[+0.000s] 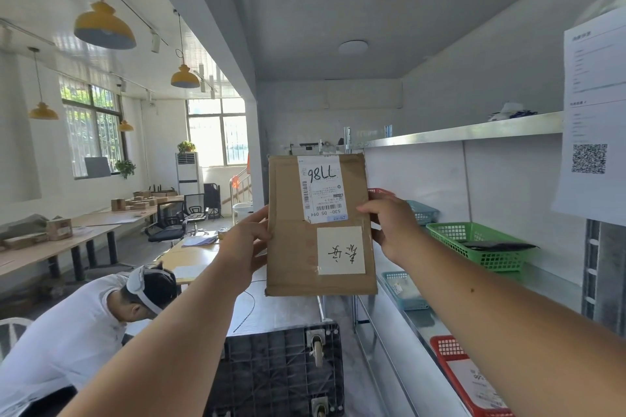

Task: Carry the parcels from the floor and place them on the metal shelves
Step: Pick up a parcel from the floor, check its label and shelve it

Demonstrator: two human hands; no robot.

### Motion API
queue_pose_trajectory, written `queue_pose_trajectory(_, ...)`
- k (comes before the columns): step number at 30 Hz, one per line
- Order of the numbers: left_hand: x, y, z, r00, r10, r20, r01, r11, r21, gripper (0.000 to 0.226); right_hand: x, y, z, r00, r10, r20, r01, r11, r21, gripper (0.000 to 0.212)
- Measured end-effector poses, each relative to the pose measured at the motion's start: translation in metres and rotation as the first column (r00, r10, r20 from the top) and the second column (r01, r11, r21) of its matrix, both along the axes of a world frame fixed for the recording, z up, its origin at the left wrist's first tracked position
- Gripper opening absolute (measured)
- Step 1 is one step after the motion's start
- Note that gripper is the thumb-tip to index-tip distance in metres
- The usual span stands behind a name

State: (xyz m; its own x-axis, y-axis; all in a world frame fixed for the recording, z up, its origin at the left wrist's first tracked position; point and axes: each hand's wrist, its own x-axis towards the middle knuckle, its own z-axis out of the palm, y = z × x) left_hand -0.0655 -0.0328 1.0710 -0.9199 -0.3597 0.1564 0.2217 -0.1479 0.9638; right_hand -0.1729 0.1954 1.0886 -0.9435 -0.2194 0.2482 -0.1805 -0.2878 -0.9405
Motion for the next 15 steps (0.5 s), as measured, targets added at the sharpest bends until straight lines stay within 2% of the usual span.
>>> queue_pose_trajectory(10,-0.007,0.006,-0.006,1.0,0.0,0.007,0.0,0.999,0.034,0.057,0.003,0.006,0.002,1.0,-0.001,-0.022,0.004,0.99,0.14,0.028)
queue_pose_trajectory(15,-0.021,0.006,-0.008,0.994,0.092,0.063,-0.091,0.996,-0.021,0.02,0.013,0.009,0.003,0.997,0.062,-0.054,-0.048,0.971,0.235,0.039)
